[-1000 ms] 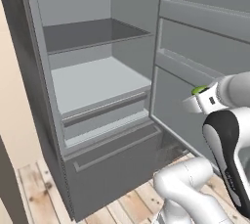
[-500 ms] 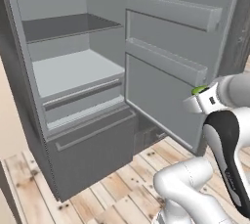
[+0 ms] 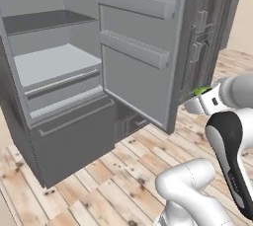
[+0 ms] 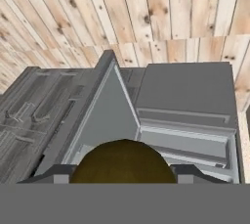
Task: Retrieve the kiwi and banana from the fridge and place them into the bowl on the dining table.
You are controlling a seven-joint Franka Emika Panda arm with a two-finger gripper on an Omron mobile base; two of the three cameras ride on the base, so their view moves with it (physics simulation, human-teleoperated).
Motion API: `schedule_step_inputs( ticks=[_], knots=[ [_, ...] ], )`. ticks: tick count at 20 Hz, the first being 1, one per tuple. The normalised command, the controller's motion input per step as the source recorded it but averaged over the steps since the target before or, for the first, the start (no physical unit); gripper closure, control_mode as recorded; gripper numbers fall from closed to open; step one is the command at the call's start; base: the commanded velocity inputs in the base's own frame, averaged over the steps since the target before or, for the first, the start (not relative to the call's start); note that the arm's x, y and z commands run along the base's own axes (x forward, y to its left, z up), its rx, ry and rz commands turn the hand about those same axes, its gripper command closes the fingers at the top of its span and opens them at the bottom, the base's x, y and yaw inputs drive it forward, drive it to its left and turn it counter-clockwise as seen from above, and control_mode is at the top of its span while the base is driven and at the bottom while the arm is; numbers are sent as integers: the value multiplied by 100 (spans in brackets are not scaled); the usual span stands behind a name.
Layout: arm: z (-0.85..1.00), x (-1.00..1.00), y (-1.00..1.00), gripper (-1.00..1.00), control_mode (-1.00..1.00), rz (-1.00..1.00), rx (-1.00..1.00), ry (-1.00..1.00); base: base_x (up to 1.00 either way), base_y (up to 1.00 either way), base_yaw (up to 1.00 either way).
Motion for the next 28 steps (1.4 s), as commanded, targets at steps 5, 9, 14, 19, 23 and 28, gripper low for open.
schedule_step_inputs(
  ticks=[5, 9, 14, 19, 23, 28],
  knots=[
    [0, 0, 0, 100, 100, 0, 0, 0, -56, -2, -29],
    [0, 0, 0, 100, 100, 0, 0, 0, -40, -15, -37],
    [0, 0, 0, 100, 100, 0, 0, 0, -40, -21, -40],
    [0, 0, 0, 100, 100, 0, 0, 0, -36, -23, -42],
    [0, 0, 0, 100, 100, 0, 0, 0, -18, -22, -44],
    [0, 0, 0, 100, 100, 0, 0, 0, -2, -22, -44]
  ],
)
